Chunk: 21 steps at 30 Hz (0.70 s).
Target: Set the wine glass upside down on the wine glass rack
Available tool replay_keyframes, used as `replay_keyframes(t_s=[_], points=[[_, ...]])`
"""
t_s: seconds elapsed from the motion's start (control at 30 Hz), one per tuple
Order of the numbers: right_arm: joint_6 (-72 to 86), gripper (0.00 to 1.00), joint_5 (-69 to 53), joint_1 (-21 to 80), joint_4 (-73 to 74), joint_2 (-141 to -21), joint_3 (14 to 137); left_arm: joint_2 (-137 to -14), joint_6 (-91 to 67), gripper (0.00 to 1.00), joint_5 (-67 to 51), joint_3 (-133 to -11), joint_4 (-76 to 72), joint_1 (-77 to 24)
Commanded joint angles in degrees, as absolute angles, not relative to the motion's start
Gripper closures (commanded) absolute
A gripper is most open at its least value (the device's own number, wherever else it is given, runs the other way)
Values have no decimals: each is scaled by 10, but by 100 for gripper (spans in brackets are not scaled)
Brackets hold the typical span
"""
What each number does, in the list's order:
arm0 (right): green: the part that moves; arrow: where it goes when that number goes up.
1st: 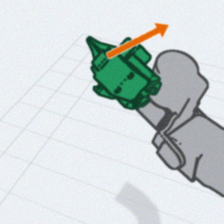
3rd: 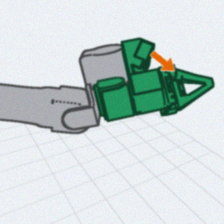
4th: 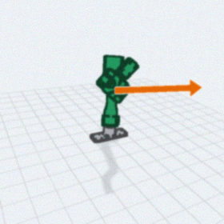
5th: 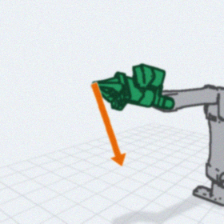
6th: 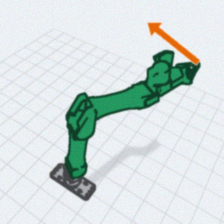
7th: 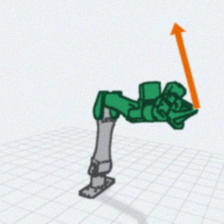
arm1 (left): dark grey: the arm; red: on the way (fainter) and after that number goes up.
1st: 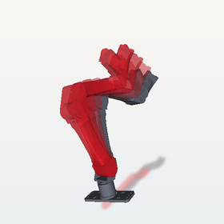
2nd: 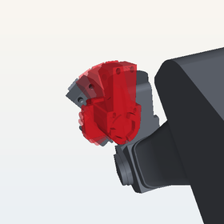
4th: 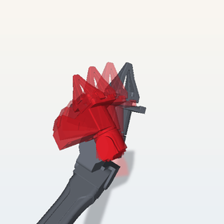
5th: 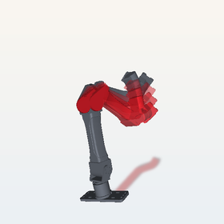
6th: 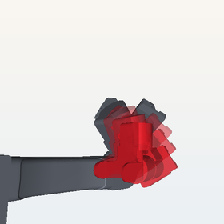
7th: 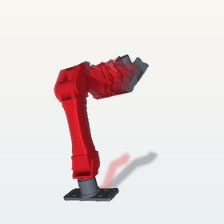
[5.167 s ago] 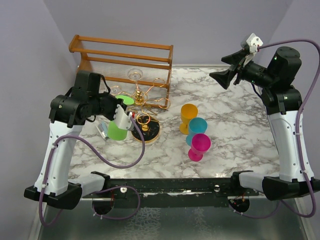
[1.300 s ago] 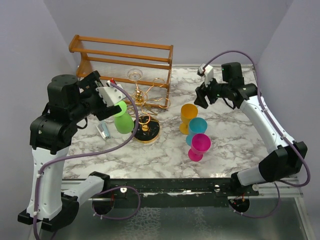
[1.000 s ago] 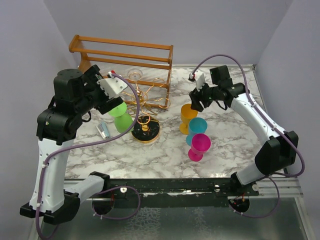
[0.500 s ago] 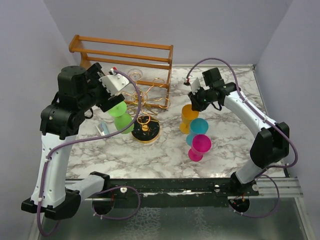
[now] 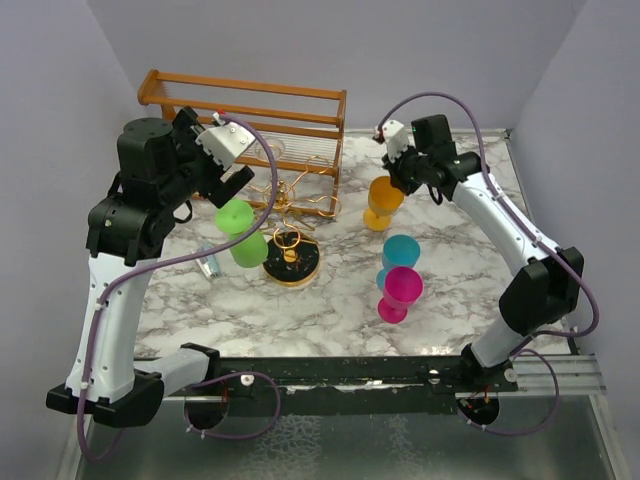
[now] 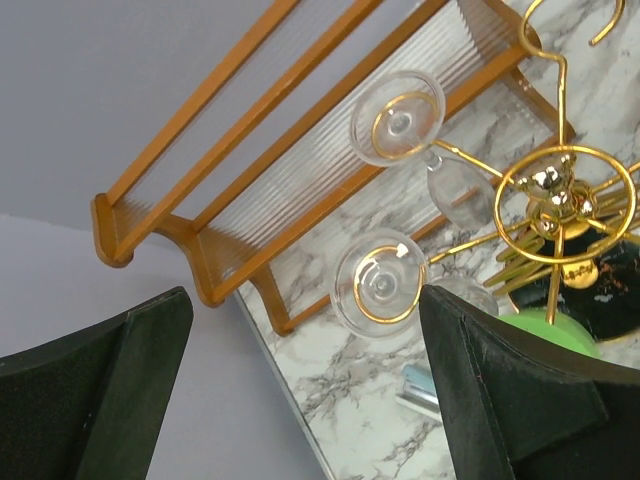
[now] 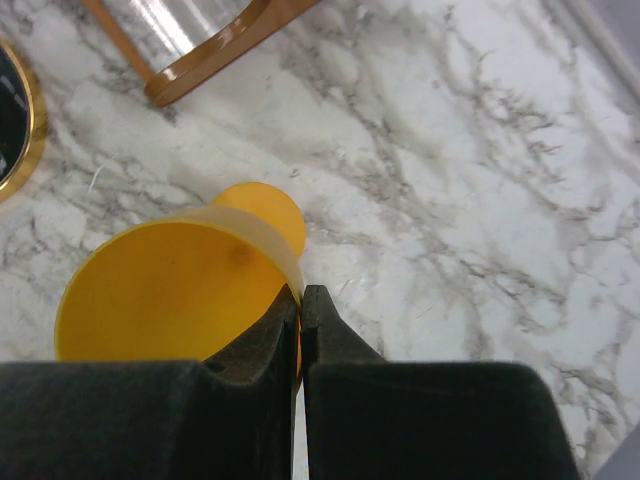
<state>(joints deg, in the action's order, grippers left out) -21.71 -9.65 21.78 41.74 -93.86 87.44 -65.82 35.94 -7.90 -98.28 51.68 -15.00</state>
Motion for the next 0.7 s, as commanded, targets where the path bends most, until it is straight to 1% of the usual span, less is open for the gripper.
replay_keyframes(t_s=[0.0,0.13,0.37,0.67], points=[[-216,99,-34,190,364,-947,935,-660,300,1,-61,-1010,456,-147],[-210,99,-25,162,356,-948,963,-668,265,1,-71,-1028,431,-146],[-188,99,-19,120,334,-916,987,-701,216,1,-113,-1069,403,-143],[-149,99,-14,104,320,-823,959,-764,97,1,-170,-1108,365,-143]])
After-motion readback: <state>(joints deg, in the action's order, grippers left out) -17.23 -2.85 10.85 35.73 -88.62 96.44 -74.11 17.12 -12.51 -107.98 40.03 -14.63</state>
